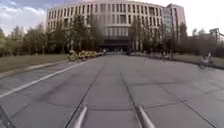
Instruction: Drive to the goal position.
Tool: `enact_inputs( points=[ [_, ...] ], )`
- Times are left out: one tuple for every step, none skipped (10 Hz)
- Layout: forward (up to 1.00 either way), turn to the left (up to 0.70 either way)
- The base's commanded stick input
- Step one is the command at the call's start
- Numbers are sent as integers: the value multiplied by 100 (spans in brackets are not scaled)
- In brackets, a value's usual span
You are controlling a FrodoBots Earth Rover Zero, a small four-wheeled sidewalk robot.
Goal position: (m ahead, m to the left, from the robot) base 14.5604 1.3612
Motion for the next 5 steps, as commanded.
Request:
enact_inputs(
  points=[
    [70, 0],
    [70, 0],
    [70, 0],
    [70, 0],
    [70, 0]
  ],
)
